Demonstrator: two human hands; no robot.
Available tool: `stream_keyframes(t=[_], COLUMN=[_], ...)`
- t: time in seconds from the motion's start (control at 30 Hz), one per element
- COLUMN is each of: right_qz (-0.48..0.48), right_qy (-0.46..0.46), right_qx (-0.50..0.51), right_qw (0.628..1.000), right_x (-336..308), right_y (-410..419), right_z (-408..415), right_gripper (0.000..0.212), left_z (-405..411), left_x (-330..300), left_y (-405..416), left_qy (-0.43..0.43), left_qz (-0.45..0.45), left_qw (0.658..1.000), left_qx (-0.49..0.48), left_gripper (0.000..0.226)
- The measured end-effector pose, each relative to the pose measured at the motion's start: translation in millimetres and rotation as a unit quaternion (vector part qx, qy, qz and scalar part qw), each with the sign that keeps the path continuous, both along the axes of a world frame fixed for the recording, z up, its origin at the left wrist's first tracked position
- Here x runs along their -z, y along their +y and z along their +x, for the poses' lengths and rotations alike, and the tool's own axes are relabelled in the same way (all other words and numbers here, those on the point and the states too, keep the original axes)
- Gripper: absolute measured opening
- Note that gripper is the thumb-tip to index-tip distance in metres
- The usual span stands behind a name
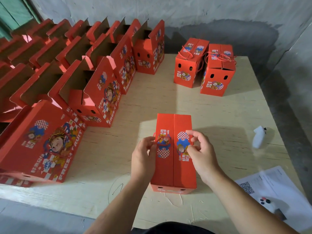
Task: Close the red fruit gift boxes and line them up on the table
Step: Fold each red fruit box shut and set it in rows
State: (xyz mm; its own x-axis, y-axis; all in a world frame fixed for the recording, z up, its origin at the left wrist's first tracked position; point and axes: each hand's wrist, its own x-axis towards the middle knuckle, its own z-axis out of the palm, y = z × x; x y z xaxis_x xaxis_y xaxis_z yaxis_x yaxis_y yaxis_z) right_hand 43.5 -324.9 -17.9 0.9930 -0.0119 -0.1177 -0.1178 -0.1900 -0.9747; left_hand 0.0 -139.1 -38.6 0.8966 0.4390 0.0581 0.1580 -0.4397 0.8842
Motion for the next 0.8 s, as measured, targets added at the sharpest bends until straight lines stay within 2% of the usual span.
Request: stream_keyframes(t=[0.07,0.17,0.27,0.3,0.37,0.43,0.47,0.53,0.57,0.6,0.67,0.73,0.8], right_qz=[0.07,0.094,0.159,0.198,0.295,0.401,0.432,0.476,0.492,0.494,0.442,0.339,0.215], right_qy=[0.056,0.16,0.178,0.17,0.187,0.233,0.252,0.271,0.276,0.276,0.27,0.25,0.209], right_qx=[-0.034,-0.109,-0.205,-0.212,-0.195,-0.201,-0.196,-0.139,-0.097,-0.061,-0.022,-0.015,-0.054], right_qw=[0.995,0.977,0.949,0.942,0.917,0.863,0.843,0.825,0.82,0.822,0.855,0.907,0.952], right_x=[-8,-27,-50,-56,-64,-71,-74,-84,-89,-94,-106,-118,-135], right_y=[7,19,33,36,40,43,44,44,44,43,40,36,35], right_z=[1,10,19,20,22,21,21,24,27,31,41,54,66], right_gripper=[0.054,0.028,0.023,0.021,0.02,0.023,0.025,0.019,0.014,0.011,0.012,0.013,0.023], left_z=[1,3,10,13,23,35,40,47,48,46,40,31,21], left_x=[-7,-21,-39,-48,-66,-84,-91,-101,-104,-104,-102,-93,-78], left_y=[-3,-15,-19,-19,-16,-12,-10,-5,-3,0,6,11,14], left_qy=[-0.016,-0.057,-0.074,-0.087,-0.149,-0.204,-0.202,-0.156,-0.134,-0.122,-0.125,-0.127,-0.091], left_qz=[-0.04,-0.098,-0.094,-0.064,0.058,0.178,0.212,0.229,0.207,0.161,0.042,-0.02,-0.053], left_qw=[0.999,0.987,0.973,0.97,0.963,0.942,0.936,0.937,0.943,0.951,0.961,0.97,0.983], left_qx=[0.022,0.117,0.197,0.216,0.216,0.197,0.196,0.211,0.223,0.235,0.243,0.205,0.153], left_gripper=[0.027,0.035,0.044,0.048,0.055,0.057,0.06,0.07,0.075,0.078,0.08,0.076,0.066])
